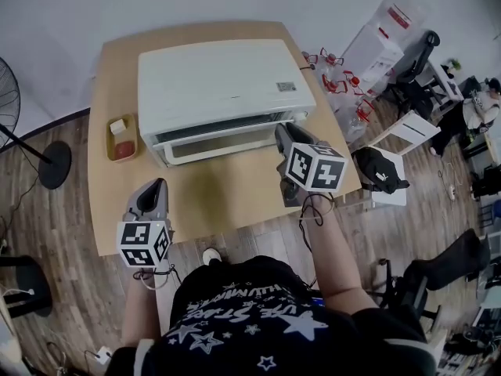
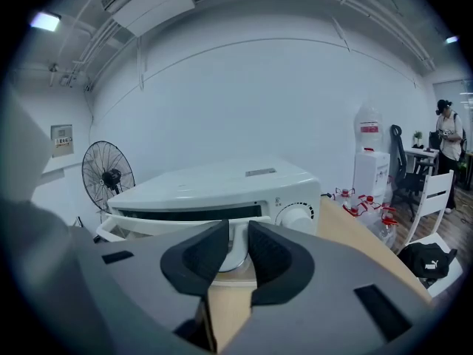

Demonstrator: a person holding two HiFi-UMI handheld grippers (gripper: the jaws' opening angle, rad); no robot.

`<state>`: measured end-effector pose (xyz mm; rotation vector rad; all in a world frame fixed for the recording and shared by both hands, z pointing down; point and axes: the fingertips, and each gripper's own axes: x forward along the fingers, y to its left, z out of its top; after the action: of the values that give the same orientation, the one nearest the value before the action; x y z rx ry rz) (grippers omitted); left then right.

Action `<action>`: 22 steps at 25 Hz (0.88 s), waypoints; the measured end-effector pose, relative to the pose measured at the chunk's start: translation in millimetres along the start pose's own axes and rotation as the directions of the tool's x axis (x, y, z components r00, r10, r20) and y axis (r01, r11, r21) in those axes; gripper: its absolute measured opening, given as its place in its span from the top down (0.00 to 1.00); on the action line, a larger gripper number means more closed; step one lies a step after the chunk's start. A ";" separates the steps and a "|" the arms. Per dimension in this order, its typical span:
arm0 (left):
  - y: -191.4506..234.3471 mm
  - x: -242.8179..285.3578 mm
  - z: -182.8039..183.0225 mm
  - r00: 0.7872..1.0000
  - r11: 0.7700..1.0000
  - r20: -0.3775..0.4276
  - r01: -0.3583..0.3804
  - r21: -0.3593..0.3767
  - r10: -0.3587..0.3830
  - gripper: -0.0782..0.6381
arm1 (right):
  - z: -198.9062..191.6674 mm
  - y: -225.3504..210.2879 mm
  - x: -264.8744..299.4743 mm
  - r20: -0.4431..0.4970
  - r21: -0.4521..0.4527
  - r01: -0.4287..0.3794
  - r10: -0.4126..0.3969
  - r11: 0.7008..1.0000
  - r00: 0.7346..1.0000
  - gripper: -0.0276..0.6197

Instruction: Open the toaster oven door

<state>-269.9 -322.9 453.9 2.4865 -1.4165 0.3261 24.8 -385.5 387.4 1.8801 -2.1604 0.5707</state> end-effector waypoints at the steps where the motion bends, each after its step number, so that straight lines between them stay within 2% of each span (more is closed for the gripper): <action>1: -0.6 -1.5 -1.9 1.000 1.000 0.000 -0.003 0.001 0.003 0.86 | -2.9 0.0 -2.6 0.001 -0.001 0.000 0.000 1.000 1.000 0.82; 10: -23.3 -21.8 -17.3 0.999 0.999 -0.017 -0.044 -0.002 0.044 0.86 | -30.2 -0.4 -27.5 -0.010 -0.003 -0.032 0.032 0.999 0.999 0.82; 22: -54.8 -62.3 -40.8 0.989 0.990 -0.056 -0.140 -0.028 0.139 0.86 | -77.0 -3.9 -58.5 -0.065 -0.024 -0.069 0.067 0.997 0.996 0.83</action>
<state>-256.2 -232.3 466.2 2.3407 -1.5647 0.3921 31.2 -300.5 433.2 1.7560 -2.1869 0.6046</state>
